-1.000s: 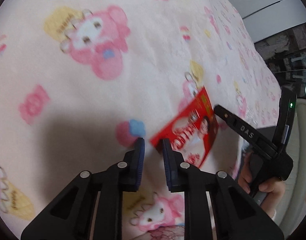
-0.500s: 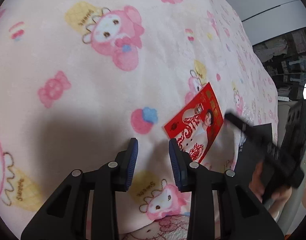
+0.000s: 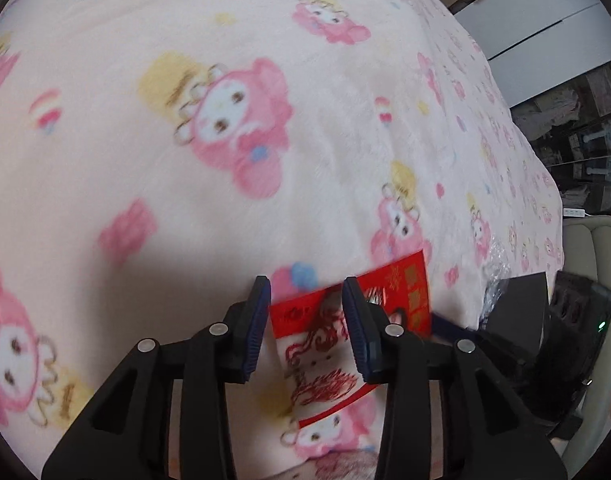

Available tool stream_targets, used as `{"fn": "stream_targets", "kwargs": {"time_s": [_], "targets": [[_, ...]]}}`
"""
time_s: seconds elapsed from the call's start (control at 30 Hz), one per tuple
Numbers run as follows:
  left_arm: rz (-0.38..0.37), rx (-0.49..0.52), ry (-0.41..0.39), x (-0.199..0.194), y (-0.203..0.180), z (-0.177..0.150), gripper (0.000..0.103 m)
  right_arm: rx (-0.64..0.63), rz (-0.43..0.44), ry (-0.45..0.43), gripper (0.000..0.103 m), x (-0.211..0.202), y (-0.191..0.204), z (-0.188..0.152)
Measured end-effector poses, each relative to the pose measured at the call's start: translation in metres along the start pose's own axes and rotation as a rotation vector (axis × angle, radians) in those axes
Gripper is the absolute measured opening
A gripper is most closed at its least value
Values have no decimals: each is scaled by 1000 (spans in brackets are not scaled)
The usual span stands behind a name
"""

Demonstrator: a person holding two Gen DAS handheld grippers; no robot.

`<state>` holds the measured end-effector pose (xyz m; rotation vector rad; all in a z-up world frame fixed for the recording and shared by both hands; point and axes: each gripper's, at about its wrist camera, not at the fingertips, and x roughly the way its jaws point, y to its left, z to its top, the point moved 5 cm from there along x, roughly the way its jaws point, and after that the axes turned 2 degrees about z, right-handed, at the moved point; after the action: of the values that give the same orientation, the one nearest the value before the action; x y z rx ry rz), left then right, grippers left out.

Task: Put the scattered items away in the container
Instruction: 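Lift the second red envelope with the right tool over the box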

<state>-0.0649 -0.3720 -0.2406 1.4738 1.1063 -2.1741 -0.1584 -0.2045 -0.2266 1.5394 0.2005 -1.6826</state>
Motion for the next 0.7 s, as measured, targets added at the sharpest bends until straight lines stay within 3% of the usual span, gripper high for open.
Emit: {"fn": "stream_targets", "kwargs": {"time_s": [0.07, 0.13, 0.23, 0.3, 0.37, 0.6, 0.7], "targets": [[40, -10, 8, 0, 10, -13, 41, 2, -33, -52, 54, -8, -2, 4], [30, -14, 31, 6, 12, -21, 41, 17, -81, -80, 54, -5, -10, 13], [22, -2, 69, 11, 5, -29, 41, 36, -64, -25, 55, 14, -21, 13], [4, 27, 67, 4, -5, -34, 41, 38, -36, -35, 49, 10, -13, 4], [29, 60, 43, -5, -14, -37, 47, 38, 28, -34, 47, -2, -2, -8], [-35, 210, 1, -47, -79, -63, 47, 78, -13, -161, 47, -83, -3, -50], [-78, 269, -16, -65, -114, -77, 48, 100, -41, -228, 47, -103, 0, -50]]}}
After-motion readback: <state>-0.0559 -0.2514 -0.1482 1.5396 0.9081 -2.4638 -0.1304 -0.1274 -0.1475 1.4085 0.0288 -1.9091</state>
